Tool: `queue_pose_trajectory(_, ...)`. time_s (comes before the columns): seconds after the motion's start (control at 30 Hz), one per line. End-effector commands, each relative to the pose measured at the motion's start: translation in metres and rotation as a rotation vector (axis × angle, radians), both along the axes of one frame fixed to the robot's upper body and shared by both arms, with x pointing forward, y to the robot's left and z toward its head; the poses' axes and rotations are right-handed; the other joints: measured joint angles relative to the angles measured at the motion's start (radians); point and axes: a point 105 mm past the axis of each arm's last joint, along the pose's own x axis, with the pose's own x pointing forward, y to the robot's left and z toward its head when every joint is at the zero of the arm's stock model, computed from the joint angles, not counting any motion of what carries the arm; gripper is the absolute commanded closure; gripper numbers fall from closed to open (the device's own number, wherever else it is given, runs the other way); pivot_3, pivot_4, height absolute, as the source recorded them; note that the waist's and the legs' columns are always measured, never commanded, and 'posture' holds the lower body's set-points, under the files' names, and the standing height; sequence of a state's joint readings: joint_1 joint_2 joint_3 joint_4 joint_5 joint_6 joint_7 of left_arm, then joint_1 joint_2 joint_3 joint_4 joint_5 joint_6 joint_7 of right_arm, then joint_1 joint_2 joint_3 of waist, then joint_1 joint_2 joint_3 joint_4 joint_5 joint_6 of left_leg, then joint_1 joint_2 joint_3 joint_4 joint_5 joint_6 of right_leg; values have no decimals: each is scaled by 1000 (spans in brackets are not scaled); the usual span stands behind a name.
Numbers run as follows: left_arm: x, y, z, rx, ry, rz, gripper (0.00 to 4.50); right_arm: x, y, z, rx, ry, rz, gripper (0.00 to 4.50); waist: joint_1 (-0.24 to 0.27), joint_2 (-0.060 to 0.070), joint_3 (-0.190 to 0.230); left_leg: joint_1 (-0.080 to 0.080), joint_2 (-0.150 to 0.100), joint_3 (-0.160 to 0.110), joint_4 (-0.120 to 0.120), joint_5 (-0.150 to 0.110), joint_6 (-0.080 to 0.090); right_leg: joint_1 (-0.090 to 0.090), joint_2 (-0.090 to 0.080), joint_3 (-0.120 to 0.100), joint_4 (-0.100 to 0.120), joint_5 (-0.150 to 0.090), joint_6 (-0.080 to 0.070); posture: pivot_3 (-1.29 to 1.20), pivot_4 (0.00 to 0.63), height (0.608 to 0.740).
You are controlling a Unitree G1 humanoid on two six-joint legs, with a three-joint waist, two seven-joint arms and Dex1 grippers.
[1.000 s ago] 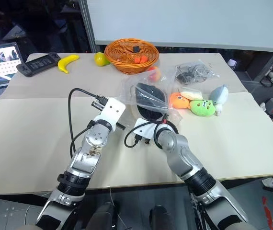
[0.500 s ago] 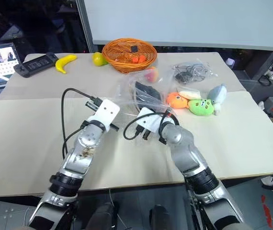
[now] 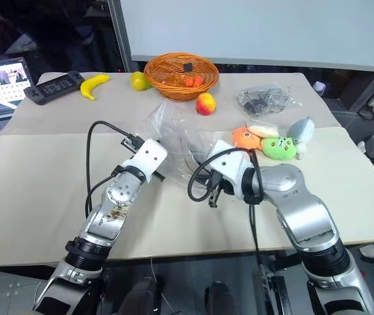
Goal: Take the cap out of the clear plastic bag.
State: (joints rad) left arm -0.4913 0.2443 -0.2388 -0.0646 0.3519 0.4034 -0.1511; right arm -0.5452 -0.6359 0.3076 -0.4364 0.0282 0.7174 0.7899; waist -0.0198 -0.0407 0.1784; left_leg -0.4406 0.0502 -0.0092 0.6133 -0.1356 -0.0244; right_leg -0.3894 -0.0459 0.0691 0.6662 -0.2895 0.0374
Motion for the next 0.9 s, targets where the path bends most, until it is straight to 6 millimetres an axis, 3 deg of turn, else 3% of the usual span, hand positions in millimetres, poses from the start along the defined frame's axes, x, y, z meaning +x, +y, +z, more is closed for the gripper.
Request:
queue_pose_trajectory(0.03,0,11,17,-12,-63,52,4500,22,-22,-25,-307,-213,-64,4466,2,1,-1,0,0,0,0,0,0,0,0,0,0,0,0,0,150,740)
queue_pose_trajectory(0.13,-2,8,15,-14,-54,49,4500,34,-21,-22,-381,-403,-103,4466,9,0,-1,1,0,0,2,0,0,1,0,0,0,0,0,0,150,740)
queue_pose_trajectory(0.23,-3,7,12,-14,-45,47,4500,33,-17,-30,-437,-520,-81,4466,10,0,-1,0,0,0,2,0,0,1,0,0,0,0,1,0,150,740)
queue_pose_trajectory(0.33,-4,5,9,-20,-31,50,4500,24,-12,-53,-554,-603,30,4466,8,0,-1,0,0,0,1,0,0,0,0,0,-1,0,0,0,150,740)
queue_pose_trajectory(0.47,-4,6,4,-40,-6,71,4500,10,-7,-91,-626,-569,175,4466,7,0,-1,0,0,0,1,0,0,1,0,0,-1,0,0,0,150,740)
queue_pose_trajectory(0.67,-9,4,-5,-37,18,71,4500,2,0,-104,-656,-601,295,4466,4,0,-3,1,0,0,1,0,0,2,0,0,-1,0,0,0,150,740)
queue_pose_trajectory(0.9,-14,14,-14,-44,50,103,4500,-22,8,-130,-721,-627,525,4466,3,0,-11,3,0,0,0,0,0,4,0,0,-1,0,0,0,150,740)
